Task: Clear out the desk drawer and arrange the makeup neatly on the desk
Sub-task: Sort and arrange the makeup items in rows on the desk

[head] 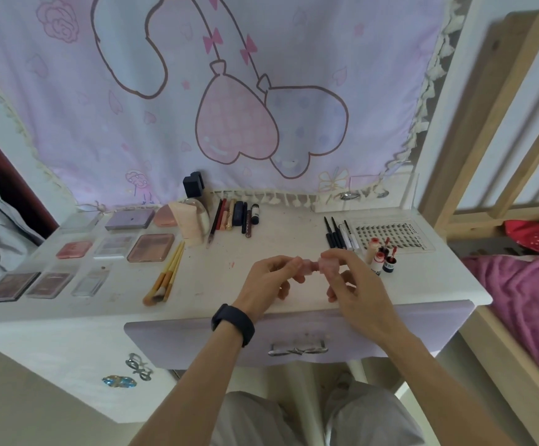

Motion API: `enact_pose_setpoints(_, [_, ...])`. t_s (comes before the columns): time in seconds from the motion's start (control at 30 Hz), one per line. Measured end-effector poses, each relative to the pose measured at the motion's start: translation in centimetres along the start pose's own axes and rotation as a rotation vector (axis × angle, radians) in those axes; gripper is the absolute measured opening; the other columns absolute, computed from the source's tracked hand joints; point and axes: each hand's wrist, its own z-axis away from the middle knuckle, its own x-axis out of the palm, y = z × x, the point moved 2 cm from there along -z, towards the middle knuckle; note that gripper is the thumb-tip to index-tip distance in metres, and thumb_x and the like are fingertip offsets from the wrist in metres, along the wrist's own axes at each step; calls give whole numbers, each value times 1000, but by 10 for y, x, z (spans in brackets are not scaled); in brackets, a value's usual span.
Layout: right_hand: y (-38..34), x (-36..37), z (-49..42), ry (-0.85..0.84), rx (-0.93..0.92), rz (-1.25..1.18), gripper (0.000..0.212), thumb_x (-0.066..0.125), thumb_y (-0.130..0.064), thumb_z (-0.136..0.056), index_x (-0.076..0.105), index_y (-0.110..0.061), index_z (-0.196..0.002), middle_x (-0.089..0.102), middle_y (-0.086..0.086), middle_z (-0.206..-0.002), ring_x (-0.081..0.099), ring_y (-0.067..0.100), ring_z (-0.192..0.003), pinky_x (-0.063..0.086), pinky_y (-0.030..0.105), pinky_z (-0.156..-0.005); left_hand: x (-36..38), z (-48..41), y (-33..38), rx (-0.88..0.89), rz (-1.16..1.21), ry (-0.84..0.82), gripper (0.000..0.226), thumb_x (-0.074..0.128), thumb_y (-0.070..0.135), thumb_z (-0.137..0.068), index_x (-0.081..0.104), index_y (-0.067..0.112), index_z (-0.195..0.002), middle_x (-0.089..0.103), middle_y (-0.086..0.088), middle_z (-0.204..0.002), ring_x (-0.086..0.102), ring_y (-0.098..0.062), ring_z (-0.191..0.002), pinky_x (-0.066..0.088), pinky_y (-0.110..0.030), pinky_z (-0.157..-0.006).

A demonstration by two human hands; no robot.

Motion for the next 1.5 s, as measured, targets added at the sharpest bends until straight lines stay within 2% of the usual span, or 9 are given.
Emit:
enact_pose_setpoints(0.43, [-46,-43,22,171,-428,338,20,54,-10,-102,63,-16,-119,58,-12,-118,56,4,-101,43,9,-84,29,22,64,-95,18,-103,48,46,60,-98,81,32,-80,41,14,-53,32,-9,-48,30,-22,-51])
enact_pose_setpoints(0.57, [-53,-50,25,115,-136,73,24,57,-45,-99,54,-41,-123,67,-19,-103,68,12,-75,55,20,-68,32,26,74,-54,-4,-40,48,50,61,-96,81,25,-90,51,10,-57,38,-9,-49,34,-20,-49])
enact_pose_setpoints(0.63, [-53,-54,23,63,55,-101,43,53,-61,-91,53,-37,-126,73,-11,-95,68,14,-63,56,26,-63,30,30,77,15,-70,-23,44,48,63,-95,81,34,-88,59,10,-63,43,-10,-53,38,-19,-50])
enact_pose_setpoints(0.73, [-57,-57,18,-19,191,-182,35,51,-54,-98,66,-25,-111,75,0,-83,64,14,-60,54,29,-61,29,36,79,64,-109,-10,42,50,63,-95,80,34,-89,68,10,-72,46,-11,-56,41,-18,-51])
enact_pose_setpoints(0.87, [-62,-60,13,-64,155,-236,12,63,-29,-99,68,-22,-107,74,0,-88,67,16,-67,57,26,-65,25,44,79,74,-129,-10,45,50,62,-95,79,27,-95,71,7,-78,48,-10,-55,41,-20,-53])
enact_pose_setpoints(1.07, [-75,-60,9,-154,250,-164,31,56,-50,-98,69,-23,-107,76,-2,-89,67,13,-65,54,21,-61,22,49,78,74,-88,3,42,51,59,-96,79,27,-96,72,7,-81,49,-9,-53,42,-18,-52])
enact_pose_setpoints(1.27, [-79,-64,6,-186,130,-125,7,63,-26,-99,68,-26,-104,71,2,-92,68,15,-71,60,26,-70,18,53,77,58,-37,4,43,53,60,-95,79,26,-98,70,12,-74,48,-9,-52,41,-19,-51])
enact_pose_setpoints(1.4, [-82,-62,9,-168,-60,48,28,60,-4,-97,63,-31,-104,65,-8,-98,65,14,-73,57,24,-72,18,52,77,12,22,31,41,52,60,-95,81,31,-93,65,8,-70,45,-9,-50,38,-20,-50])
enact_pose_setpoints(1.5, [-81,-59,10,-128,-116,69,31,63,-6,-95,62,-35,-106,66,-14,-100,65,12,-77,52,18,-70,20,51,75,3,58,61,41,53,59,-95,82,30,-91,61,4,-68,42,-9,-50,36,-19,-48])
